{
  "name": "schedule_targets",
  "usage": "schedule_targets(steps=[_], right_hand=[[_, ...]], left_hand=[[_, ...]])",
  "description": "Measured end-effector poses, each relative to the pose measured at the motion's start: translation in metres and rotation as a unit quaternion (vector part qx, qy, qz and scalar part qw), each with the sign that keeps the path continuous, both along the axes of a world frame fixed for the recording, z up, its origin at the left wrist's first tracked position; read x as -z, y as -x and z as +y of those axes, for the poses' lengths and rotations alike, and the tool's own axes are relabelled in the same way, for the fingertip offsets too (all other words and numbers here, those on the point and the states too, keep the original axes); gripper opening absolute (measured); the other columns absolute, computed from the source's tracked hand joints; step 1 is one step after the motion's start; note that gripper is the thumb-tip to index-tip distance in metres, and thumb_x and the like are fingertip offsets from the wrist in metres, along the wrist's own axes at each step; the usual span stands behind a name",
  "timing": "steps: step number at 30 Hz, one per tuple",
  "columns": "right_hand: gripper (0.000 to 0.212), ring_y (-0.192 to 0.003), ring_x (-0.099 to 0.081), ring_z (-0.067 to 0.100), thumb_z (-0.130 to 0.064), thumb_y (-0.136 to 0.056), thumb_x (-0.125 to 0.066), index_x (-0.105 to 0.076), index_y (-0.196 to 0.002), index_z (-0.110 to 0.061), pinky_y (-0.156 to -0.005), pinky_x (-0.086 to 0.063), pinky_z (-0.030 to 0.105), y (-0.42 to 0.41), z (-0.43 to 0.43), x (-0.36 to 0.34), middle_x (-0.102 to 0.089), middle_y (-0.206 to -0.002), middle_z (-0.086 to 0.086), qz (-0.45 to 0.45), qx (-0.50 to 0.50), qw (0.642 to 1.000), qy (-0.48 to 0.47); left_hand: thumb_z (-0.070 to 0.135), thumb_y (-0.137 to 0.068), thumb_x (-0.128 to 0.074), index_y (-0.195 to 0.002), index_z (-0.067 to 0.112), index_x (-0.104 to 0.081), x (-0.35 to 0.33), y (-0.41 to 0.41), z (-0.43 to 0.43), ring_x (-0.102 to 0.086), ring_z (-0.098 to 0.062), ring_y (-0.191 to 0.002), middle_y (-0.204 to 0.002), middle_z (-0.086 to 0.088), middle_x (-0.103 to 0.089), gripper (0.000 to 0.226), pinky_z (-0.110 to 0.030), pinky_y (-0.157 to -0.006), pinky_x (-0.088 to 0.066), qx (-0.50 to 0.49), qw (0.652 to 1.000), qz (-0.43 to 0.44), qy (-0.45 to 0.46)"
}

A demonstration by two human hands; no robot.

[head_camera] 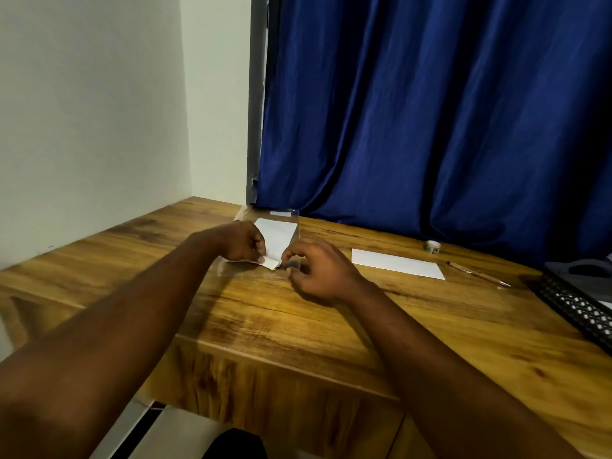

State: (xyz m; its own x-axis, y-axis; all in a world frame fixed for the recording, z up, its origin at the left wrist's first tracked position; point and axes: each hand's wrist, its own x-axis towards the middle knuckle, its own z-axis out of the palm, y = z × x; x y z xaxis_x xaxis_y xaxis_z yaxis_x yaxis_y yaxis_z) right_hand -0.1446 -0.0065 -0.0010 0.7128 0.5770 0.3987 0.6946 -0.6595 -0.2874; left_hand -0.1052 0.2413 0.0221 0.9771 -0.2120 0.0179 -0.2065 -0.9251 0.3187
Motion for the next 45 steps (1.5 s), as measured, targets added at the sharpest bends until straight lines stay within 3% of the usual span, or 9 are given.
schedule_targets(steps=[4,9,15,19,29,35,40,45], right_hand=[[0.029,-0.127,-0.049,0.011,-0.032,-0.094,-0.069,-0.069,-0.122,-0.039,-0.107,-0.042,0.039,0.001,0.012,0.004,-0.063,-0.131,-0.013,-0.038,0.013,0.999,-0.006],[0.031,-0.137,-0.042,0.015,-0.042,-0.096,-0.068,-0.071,-0.127,-0.040,-0.108,-0.034,0.046,-0.003,0.030,0.008,-0.057,-0.143,-0.007,-0.069,0.050,0.996,0.022],[0.042,-0.148,-0.030,0.020,-0.051,-0.093,-0.069,-0.070,-0.134,-0.040,-0.111,-0.026,0.051,-0.008,0.046,0.014,-0.045,-0.158,-0.002,-0.046,0.098,0.991,0.073],[0.027,-0.150,-0.027,0.020,-0.045,-0.097,-0.068,-0.076,-0.123,-0.039,-0.110,-0.024,0.051,-0.009,0.051,0.017,-0.045,-0.159,-0.004,-0.009,0.117,0.991,0.062],[0.009,-0.133,-0.039,0.008,-0.036,-0.090,-0.067,-0.073,-0.096,-0.038,-0.100,-0.027,0.045,-0.007,0.040,0.016,-0.056,-0.137,-0.017,-0.045,0.054,0.994,-0.087],[0.009,-0.109,-0.054,0.007,-0.029,-0.088,-0.066,-0.068,-0.083,-0.036,-0.096,-0.044,0.041,-0.002,0.029,0.009,-0.064,-0.102,-0.021,0.019,-0.026,0.989,-0.143],[0.019,-0.078,-0.063,0.011,-0.018,-0.091,-0.065,-0.070,-0.073,-0.018,-0.072,-0.047,0.028,0.010,0.021,-0.007,-0.068,-0.074,-0.004,0.094,-0.033,0.982,-0.160],[0.040,-0.054,-0.045,-0.001,-0.009,-0.095,-0.061,-0.054,-0.059,-0.025,-0.055,-0.037,0.019,0.013,0.008,-0.034,-0.050,-0.054,-0.017,0.121,-0.035,0.962,-0.240]], left_hand=[[0.018,-0.098,-0.068,-0.111,0.020,-0.081,0.002,0.007,0.005,-0.064,-0.011,-0.103,-0.112,0.005,-0.074,0.018,-0.031,-0.096,-0.049,0.016,0.999,-0.022,0.017],[0.014,-0.097,-0.069,-0.096,0.021,-0.080,0.002,0.005,0.005,-0.067,-0.006,-0.093,-0.100,0.006,-0.076,0.013,-0.023,-0.082,-0.048,0.002,0.996,-0.031,0.080],[0.010,-0.096,-0.068,-0.097,0.020,-0.080,0.005,0.002,0.004,-0.068,-0.009,-0.092,-0.099,0.007,-0.076,0.016,-0.032,-0.092,-0.055,-0.015,0.993,-0.048,0.106],[0.012,-0.095,-0.070,-0.101,0.021,-0.081,0.006,0.001,0.006,-0.068,-0.004,-0.091,-0.100,0.009,-0.078,0.016,-0.031,-0.094,-0.054,-0.012,0.994,-0.051,0.092],[0.022,-0.094,-0.075,-0.104,0.022,-0.083,0.006,0.006,-0.001,-0.067,-0.008,-0.093,-0.100,0.010,-0.077,0.013,-0.031,-0.091,-0.052,-0.040,0.995,-0.051,0.078],[0.007,-0.094,-0.071,-0.103,0.016,-0.083,0.001,0.010,-0.005,-0.064,-0.001,-0.085,-0.098,0.010,-0.077,0.018,-0.020,-0.075,-0.046,-0.061,0.994,-0.009,0.088],[0.006,-0.088,-0.077,-0.101,0.014,-0.081,-0.003,0.013,-0.009,-0.068,-0.012,-0.095,-0.098,0.004,-0.077,0.015,-0.027,-0.079,-0.050,-0.087,0.992,0.000,0.092],[0.010,-0.093,-0.073,-0.107,0.009,-0.078,-0.017,0.017,-0.021,-0.065,-0.016,-0.095,-0.109,-0.007,-0.075,0.015,-0.023,-0.068,-0.049,-0.083,0.995,0.015,0.057]])
